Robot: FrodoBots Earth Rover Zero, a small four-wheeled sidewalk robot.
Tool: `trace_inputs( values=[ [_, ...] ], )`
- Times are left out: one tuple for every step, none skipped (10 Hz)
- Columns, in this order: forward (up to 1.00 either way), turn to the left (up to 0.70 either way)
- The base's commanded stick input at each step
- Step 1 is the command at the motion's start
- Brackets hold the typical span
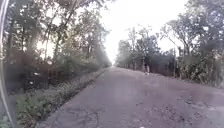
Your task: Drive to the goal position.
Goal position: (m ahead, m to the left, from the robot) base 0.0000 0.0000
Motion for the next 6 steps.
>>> trace_inputs(
  values=[
    [0.1,0.01],
    [0.1,0.01],
    [0.1,0.01],
    [0.1,0.01],
    [0.1,0.01],
    [0.1,0.01]
  ],
)
